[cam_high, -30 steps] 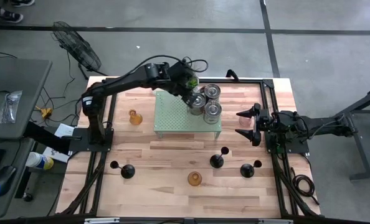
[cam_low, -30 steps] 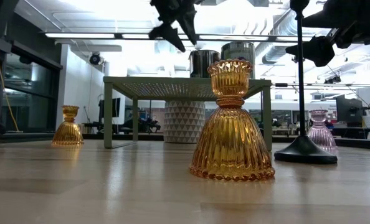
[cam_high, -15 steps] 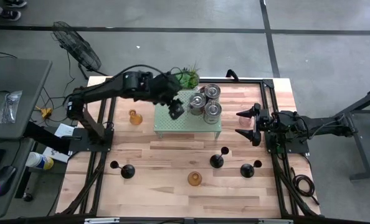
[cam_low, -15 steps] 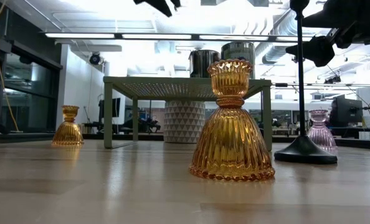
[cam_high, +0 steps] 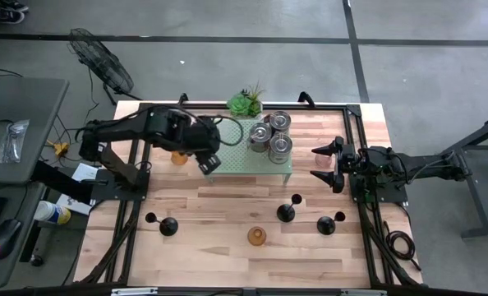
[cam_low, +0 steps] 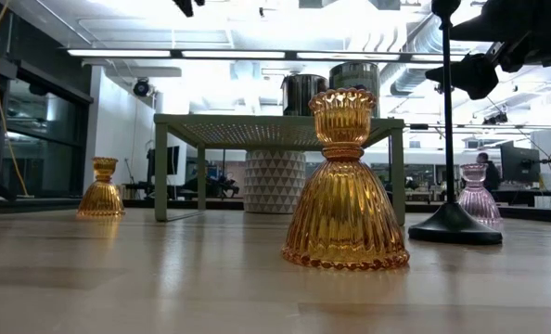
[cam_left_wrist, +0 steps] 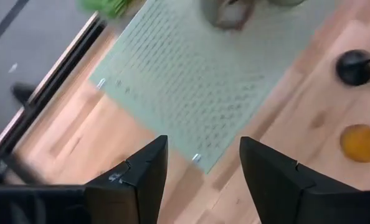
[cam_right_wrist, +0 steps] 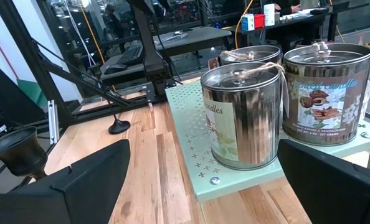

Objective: Pick & Place candle stick holders
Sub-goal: Put the top gold glass candle holder on the shelf

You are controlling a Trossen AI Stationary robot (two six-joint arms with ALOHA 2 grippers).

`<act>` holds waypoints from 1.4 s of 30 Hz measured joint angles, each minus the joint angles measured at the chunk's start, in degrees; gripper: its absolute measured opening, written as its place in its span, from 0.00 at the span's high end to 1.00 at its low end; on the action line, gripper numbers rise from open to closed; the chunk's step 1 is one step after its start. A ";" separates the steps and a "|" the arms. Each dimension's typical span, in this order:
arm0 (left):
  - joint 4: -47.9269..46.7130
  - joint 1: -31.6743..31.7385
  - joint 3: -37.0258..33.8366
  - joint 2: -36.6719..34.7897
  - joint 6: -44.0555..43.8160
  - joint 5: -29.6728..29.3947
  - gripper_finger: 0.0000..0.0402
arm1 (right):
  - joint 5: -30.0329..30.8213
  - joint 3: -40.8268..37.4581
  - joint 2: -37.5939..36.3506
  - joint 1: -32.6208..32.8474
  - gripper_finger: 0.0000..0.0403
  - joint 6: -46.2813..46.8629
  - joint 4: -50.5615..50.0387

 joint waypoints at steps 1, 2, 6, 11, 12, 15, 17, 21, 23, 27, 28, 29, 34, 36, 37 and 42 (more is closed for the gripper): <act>1.09 -0.17 -1.04 -0.26 -0.43 -0.66 0.52 | 0.00 -0.01 0.00 0.00 0.01 0.01 0.03; 1.76 -0.64 -2.74 -1.08 -0.41 -0.65 0.52 | 0.00 0.00 0.00 0.00 0.01 0.02 0.01; 1.54 -1.19 -9.33 -3.61 -1.68 0.84 0.52 | 0.00 -0.01 -0.01 0.00 0.01 0.00 0.00; 3.15 -1.12 -20.70 -9.32 -3.09 -1.12 0.52 | 0.00 -0.01 0.00 0.02 0.01 0.00 -0.03; 3.86 -1.14 -23.02 -10.68 -3.32 -1.15 0.52 | 0.02 -0.01 0.00 0.00 0.01 0.00 -0.01; 7.83 -1.14 -29.81 -15.03 -6.09 -0.68 0.51 | 0.02 -0.01 0.24 0.02 0.01 0.00 -0.05; 9.17 -1.14 -33.90 -17.27 -7.75 0.30 0.48 | -0.02 -0.01 0.37 0.00 0.01 0.00 -0.03; 10.29 -1.10 -40.99 -21.30 -10.81 1.64 0.38 | 0.03 -0.01 0.73 0.02 0.01 0.02 -0.21; 11.62 -1.10 -44.28 -22.81 -12.82 0.98 0.32 | 0.13 -0.01 0.96 0.00 0.01 0.00 -0.04; 14.65 -1.06 -50.25 -25.56 -16.70 -1.37 0.19 | 0.07 -0.01 1.03 0.00 0.01 0.02 -0.14; 15.37 -1.06 -51.79 -26.15 -17.70 -2.39 0.16 | 0.05 -0.01 1.03 0.02 0.01 0.00 -0.12; 16.43 -1.08 -53.32 -26.78 -18.95 -3.56 0.14 | 0.04 -0.01 1.03 0.01 0.01 0.00 -0.13; 20.90 -1.12 -60.50 -31.28 -26.49 -6.73 0.10 | 0.04 -0.01 1.11 0.00 0.01 0.00 -0.18; 22.53 -1.14 -63.10 -33.27 -28.71 -7.82 0.10 | 0.04 -0.01 1.11 0.00 0.01 0.00 -0.14; 23.01 -1.21 -64.27 -34.28 -29.70 -8.23 0.10 | 0.04 -0.01 1.10 0.01 0.01 0.00 -0.16; 27.64 -4.19 -70.33 -39.19 -33.32 -11.92 0.10 | 0.04 -0.01 1.11 0.00 0.01 0.02 -0.16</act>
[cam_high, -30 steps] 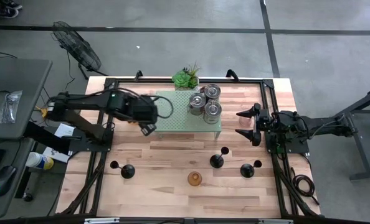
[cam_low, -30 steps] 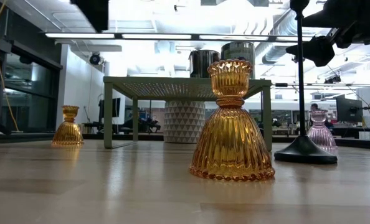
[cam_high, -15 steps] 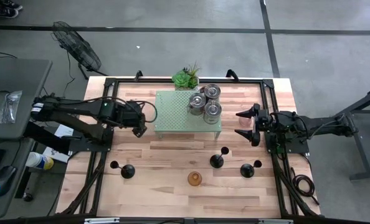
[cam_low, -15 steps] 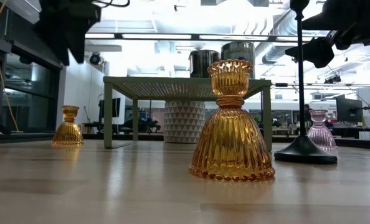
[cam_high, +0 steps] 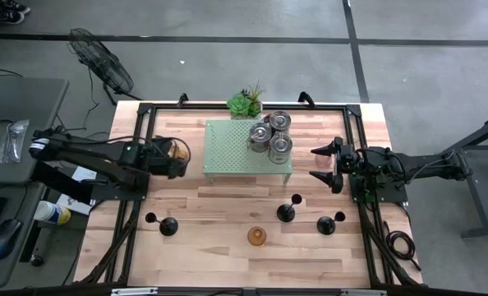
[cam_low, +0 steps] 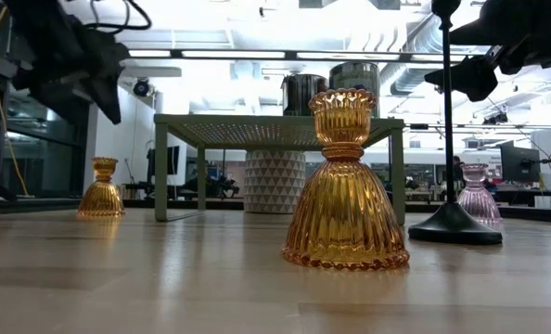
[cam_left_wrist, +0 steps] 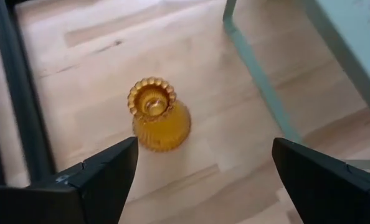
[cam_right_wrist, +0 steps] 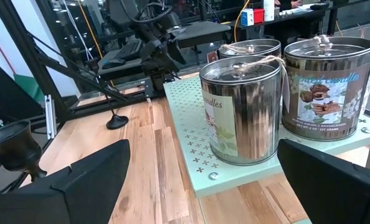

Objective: Pick & Place candle stick holders
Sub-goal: Put the top gold glass candle holder on the shelf

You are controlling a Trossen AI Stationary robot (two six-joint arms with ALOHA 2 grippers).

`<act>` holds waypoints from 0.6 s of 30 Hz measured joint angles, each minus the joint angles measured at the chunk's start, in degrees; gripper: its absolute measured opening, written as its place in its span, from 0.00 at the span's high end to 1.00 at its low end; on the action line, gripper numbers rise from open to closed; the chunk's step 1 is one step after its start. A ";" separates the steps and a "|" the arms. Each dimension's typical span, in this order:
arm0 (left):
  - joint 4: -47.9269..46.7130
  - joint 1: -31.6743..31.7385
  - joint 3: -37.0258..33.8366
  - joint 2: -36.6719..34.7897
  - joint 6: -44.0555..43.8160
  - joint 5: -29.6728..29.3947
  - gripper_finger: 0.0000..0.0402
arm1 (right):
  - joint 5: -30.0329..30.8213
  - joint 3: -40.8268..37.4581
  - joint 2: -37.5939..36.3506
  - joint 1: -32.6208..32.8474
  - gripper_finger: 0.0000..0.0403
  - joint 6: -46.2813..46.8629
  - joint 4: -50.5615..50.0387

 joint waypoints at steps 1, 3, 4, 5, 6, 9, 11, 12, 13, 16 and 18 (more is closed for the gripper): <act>0.93 -0.98 -1.12 -0.89 -0.41 -1.32 0.10 | 0.00 0.00 -0.01 0.01 0.01 -0.01 0.01; 2.12 -3.36 -3.04 -2.26 -1.42 -4.33 0.10 | 0.00 0.00 0.00 0.00 0.01 0.00 0.00; 2.89 -4.61 -4.01 -2.70 -1.63 -5.83 0.10 | 0.00 0.00 0.00 0.01 0.01 -0.01 0.00; 3.82 -5.86 -4.99 -3.06 -1.59 -7.40 0.10 | 0.00 0.00 -0.01 0.02 0.01 -0.01 0.00; 4.38 -7.09 -5.87 -3.33 -1.59 -8.93 0.10 | 0.00 0.00 -0.01 0.01 0.01 -0.02 0.00; 6.63 -10.37 -8.50 -3.65 -1.62 -13.56 0.10 | 0.00 0.00 -0.01 0.02 0.01 -0.02 0.00; 8.03 -11.97 -9.92 -3.65 -1.60 -15.50 0.10 | 0.00 0.00 0.00 0.00 0.01 0.00 0.00; 8.76 -12.63 -10.53 -3.65 -1.51 -16.22 0.10 | -0.02 0.00 0.00 0.02 0.01 0.00 0.02; 9.66 -13.20 -11.20 -3.65 -1.19 -16.94 0.10 | 0.00 0.00 -0.02 0.00 0.01 -0.01 0.00; 11.33 -14.33 -12.97 -3.77 -1.09 -18.72 0.10 | -0.02 0.00 0.00 0.01 0.01 -0.01 0.00; 12.85 -14.23 -14.06 -4.28 -1.14 -19.33 0.10 | 0.00 0.00 0.00 0.00 0.01 -0.01 0.00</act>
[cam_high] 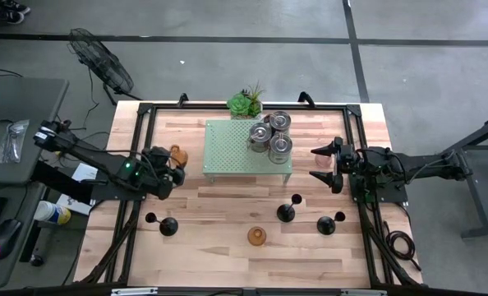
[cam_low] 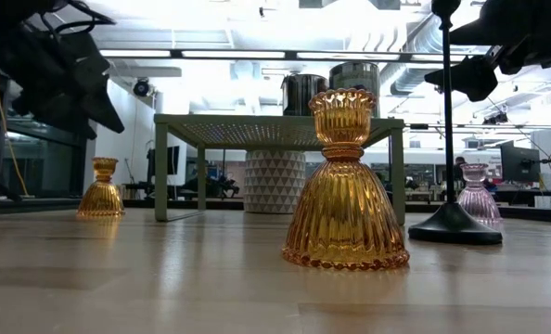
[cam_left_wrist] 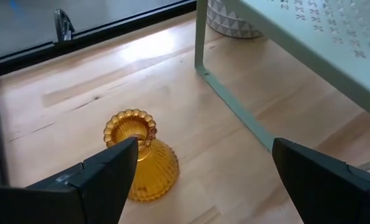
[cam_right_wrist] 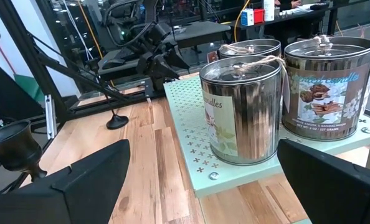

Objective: Pick & Place candle stick holders
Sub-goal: Put the top gold glass candle holder on the shelf

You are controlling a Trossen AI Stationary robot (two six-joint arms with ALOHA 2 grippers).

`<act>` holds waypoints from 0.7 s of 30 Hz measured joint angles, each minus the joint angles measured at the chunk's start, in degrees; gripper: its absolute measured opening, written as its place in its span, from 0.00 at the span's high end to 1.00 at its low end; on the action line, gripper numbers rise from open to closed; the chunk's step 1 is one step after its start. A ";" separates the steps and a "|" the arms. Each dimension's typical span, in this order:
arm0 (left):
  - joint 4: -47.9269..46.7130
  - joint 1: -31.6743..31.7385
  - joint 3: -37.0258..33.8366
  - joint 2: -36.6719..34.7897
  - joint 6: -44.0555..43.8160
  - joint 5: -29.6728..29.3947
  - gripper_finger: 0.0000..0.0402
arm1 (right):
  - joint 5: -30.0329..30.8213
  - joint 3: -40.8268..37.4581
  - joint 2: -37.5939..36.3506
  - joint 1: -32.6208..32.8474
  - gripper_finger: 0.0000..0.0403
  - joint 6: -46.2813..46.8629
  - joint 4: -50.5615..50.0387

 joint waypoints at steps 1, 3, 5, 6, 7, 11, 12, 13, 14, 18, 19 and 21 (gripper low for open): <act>0.71 0.05 -0.55 -0.29 0.01 -0.07 0.10 | 0.00 0.00 0.00 -0.01 0.01 0.02 0.00; 2.50 0.05 -1.92 -0.95 0.01 -0.71 0.10 | 0.00 0.00 0.00 0.00 0.01 0.02 0.00; 4.72 0.03 -3.53 -1.47 -0.04 -1.78 0.10 | -0.01 0.00 0.00 0.01 0.01 0.00 0.00; 5.69 0.03 -4.33 -1.70 -0.07 -2.22 0.10 | -0.01 0.00 -0.01 0.01 0.01 0.00 0.00; 6.48 0.03 -5.18 -2.08 -0.16 -2.33 0.10 | 0.00 0.00 -0.01 -0.01 0.01 0.00 0.00; 8.75 0.03 -8.52 -3.99 -0.12 -2.50 0.10 | -0.01 0.00 0.00 0.01 0.01 0.02 0.00; 8.70 0.03 -9.19 -4.46 -0.02 -2.50 0.10 | -0.02 0.00 0.00 0.00 0.01 0.00 0.00; 8.68 0.03 -9.74 -4.92 0.06 -2.57 0.10 | -0.02 0.00 0.00 0.01 0.01 0.00 0.00; 8.76 0.03 -10.30 -5.37 0.45 -2.80 0.10 | 0.00 0.00 -0.02 0.01 0.01 0.00 0.00; 9.12 0.03 -12.45 -6.66 3.23 -4.82 0.10 | 0.00 0.00 -0.01 0.01 0.01 0.01 0.00; 9.33 0.03 -13.05 -6.82 3.76 -5.64 0.10 | 0.00 0.00 0.00 0.01 0.01 0.02 0.00; 10.16 0.03 -14.46 -7.24 4.47 -6.77 0.10 | -0.01 0.00 0.00 0.00 0.01 0.00 0.00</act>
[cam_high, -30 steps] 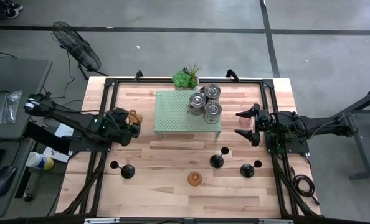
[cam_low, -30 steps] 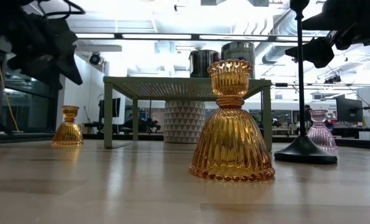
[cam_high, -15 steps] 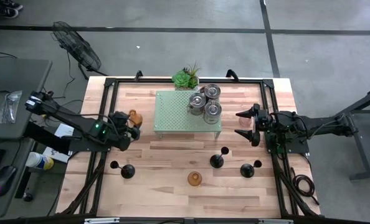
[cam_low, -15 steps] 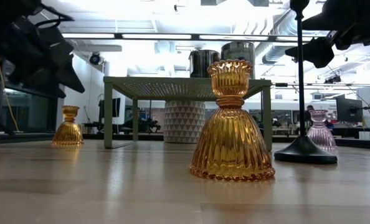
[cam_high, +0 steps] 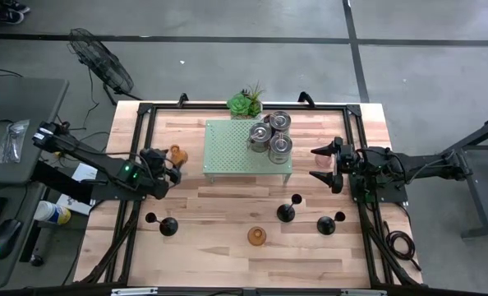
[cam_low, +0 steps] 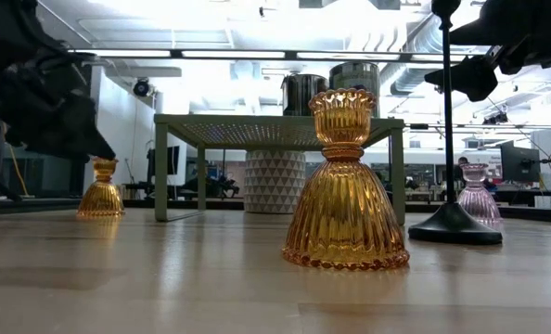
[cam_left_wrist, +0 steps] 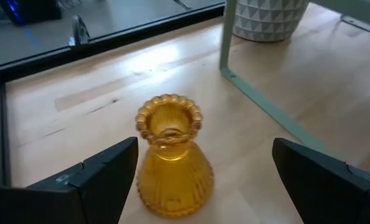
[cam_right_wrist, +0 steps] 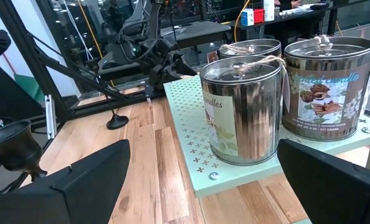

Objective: Pick & Place candle stick holders
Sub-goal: Put the top gold glass candle holder on the shelf

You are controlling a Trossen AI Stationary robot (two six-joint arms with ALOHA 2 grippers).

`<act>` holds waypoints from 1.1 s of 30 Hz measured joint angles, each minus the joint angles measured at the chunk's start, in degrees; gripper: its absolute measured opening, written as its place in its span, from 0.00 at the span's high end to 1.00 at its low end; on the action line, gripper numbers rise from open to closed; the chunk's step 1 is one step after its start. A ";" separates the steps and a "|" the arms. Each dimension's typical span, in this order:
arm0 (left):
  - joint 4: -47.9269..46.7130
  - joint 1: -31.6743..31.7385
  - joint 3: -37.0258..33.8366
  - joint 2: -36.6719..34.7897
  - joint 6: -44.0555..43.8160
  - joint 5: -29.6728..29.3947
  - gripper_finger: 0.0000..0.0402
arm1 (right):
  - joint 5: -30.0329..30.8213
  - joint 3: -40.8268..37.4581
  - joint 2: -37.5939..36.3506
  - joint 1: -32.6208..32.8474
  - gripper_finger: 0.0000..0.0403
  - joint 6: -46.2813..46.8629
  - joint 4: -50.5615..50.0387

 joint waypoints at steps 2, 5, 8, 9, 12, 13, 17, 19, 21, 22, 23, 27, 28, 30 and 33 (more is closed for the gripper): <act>0.88 0.00 -1.42 -0.37 0.05 -0.46 0.10 | 0.01 0.00 0.00 -0.01 0.01 0.02 0.00; 3.10 0.01 -3.43 -0.37 -0.09 -0.48 0.10 | 0.00 0.00 -0.01 0.01 0.01 0.02 0.00; 6.73 0.02 -4.92 -0.27 -0.04 -1.10 0.10 | 0.00 0.00 0.00 0.00 0.01 0.01 0.00; 7.37 0.02 -5.00 0.05 0.72 -1.82 0.10 | 0.01 0.00 -0.02 0.01 0.01 0.02 0.00; 7.52 0.03 -5.12 0.54 1.58 -5.34 0.10 | -0.01 0.00 0.00 -0.01 0.01 0.00 0.00; 7.50 0.04 -5.13 0.68 1.58 -6.52 0.10 | -0.01 0.00 0.00 0.01 0.01 0.00 0.00; 8.06 0.04 -5.24 0.89 1.49 -7.67 0.10 | 0.00 0.00 0.00 -0.01 0.01 0.01 0.00; 10.28 0.04 -5.41 1.28 1.90 -7.55 0.10 | -0.01 0.00 -0.01 0.01 0.01 0.01 0.00; 12.79 0.06 -5.64 2.17 2.05 -7.64 0.10 | 0.01 0.00 0.00 0.01 0.01 0.02 0.00; 13.87 0.07 -5.66 2.81 2.04 -7.78 0.10 | -0.01 0.00 -0.02 -0.01 0.01 0.00 0.00; 15.26 0.07 -5.66 3.40 2.06 -7.87 0.10 | 0.01 0.00 0.00 -0.01 0.01 0.02 0.00; 17.95 0.09 -5.61 5.74 2.08 -7.98 0.10 | -0.01 0.00 -0.01 0.00 0.01 0.02 0.00; 18.18 0.09 -5.61 6.41 2.08 -7.96 0.10 | 0.01 0.00 -0.01 -0.01 0.01 0.00 0.00; 18.49 0.09 -5.61 7.60 2.08 -7.95 0.10 | -0.01 0.00 -0.02 -0.01 0.01 0.00 0.00; 18.90 0.09 -5.55 9.10 2.08 -7.95 0.10 | 0.01 0.00 -0.02 -0.01 0.01 0.00 0.02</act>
